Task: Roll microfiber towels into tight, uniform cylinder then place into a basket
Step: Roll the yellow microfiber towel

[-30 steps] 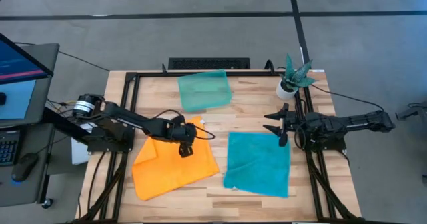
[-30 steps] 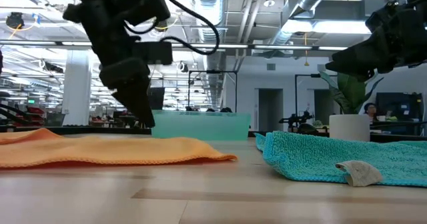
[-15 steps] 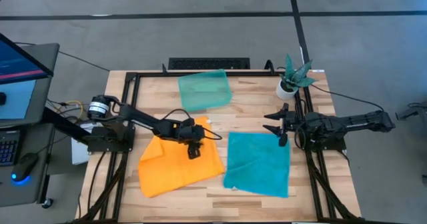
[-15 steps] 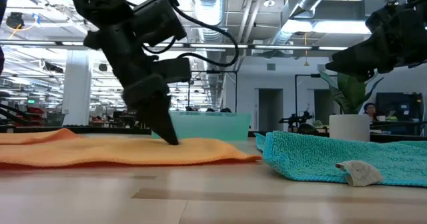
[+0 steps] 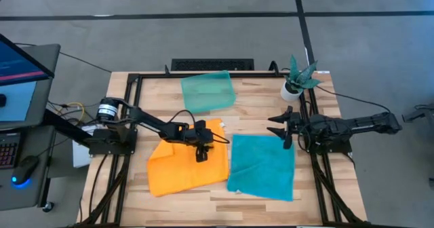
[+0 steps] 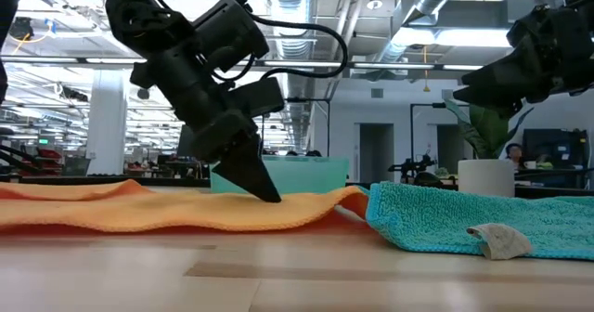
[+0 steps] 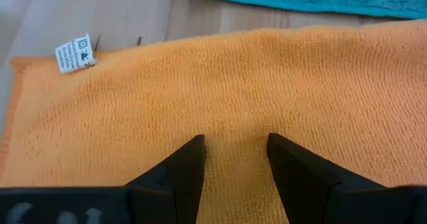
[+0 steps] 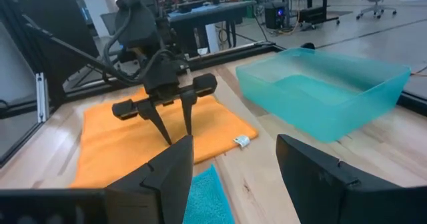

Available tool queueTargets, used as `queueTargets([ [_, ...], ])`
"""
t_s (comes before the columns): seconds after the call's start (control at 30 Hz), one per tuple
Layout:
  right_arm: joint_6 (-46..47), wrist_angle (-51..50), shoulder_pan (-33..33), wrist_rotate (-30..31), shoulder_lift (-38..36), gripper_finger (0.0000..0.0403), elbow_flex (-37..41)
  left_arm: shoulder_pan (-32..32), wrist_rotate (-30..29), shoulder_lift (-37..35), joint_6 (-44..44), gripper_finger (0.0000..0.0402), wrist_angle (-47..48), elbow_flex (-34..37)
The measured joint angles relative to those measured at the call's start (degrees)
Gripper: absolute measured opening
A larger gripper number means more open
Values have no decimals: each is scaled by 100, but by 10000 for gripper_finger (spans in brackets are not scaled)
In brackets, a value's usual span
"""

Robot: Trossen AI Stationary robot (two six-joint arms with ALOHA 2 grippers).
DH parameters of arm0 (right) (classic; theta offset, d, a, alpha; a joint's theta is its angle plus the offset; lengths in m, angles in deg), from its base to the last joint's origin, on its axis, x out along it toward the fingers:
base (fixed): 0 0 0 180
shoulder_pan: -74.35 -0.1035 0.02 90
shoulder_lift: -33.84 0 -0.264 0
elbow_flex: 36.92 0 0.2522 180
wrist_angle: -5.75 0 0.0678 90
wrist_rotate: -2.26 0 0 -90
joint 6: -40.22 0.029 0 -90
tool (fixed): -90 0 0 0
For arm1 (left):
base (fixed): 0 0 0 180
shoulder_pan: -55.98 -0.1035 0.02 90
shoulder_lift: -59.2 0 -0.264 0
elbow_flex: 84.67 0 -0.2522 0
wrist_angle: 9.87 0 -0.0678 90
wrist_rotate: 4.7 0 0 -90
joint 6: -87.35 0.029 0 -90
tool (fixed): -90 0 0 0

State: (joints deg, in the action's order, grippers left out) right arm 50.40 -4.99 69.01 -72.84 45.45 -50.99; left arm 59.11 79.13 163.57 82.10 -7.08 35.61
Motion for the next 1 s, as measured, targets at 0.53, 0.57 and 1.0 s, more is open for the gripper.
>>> queueTargets([
  [0.53, 2508, -3, -206, -1, 2, 237, 0, -153, 126, -23, 205, 158, 1790, -1118],
  [0.57, 2536, -2, -244, -1, 2, 237, 0, -110, 86, -25, 193, 158, 2069, -1238],
  [1.0, 2539, 1130, -887, 11, 88, 237, 0, 936, -1373, -234, 284, 158, 2828, -1473],
])
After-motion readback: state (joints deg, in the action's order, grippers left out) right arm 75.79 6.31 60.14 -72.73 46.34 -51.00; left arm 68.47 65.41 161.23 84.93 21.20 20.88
